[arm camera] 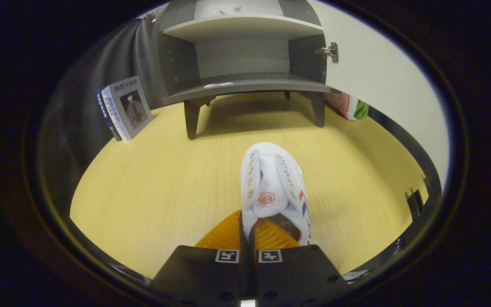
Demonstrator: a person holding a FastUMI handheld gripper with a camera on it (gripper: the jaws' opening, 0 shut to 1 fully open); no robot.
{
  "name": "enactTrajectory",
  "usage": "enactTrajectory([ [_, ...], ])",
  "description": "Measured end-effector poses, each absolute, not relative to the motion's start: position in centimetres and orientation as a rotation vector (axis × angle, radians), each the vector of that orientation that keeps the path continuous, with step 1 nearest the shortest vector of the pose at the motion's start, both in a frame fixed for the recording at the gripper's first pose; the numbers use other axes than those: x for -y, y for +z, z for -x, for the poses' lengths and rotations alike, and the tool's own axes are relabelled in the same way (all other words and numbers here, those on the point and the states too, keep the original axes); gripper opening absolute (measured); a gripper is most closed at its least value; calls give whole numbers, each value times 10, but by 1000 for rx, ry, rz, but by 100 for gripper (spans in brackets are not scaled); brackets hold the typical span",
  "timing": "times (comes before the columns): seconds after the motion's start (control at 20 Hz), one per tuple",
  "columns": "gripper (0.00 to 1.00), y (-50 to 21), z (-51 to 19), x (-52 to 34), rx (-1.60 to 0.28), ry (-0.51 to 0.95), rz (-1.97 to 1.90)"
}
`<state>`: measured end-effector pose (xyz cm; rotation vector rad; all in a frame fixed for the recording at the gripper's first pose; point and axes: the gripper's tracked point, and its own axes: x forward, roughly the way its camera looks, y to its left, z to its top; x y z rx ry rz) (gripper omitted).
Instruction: Open the shoe cabinet door, grab the shoes and put them into the shoe cabinet, then close the shoe cabinet door.
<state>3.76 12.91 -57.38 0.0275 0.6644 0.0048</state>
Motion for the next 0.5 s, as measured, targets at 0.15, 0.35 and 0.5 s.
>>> enactTrajectory([
  [0.15, 2, -547, -35, -123, -636, 7, 13],
  [0.35, 2, -539, -39, -122, -653, 13, 14],
  [0.5, 2, -549, -44, -129, -666, 20, 10],
])
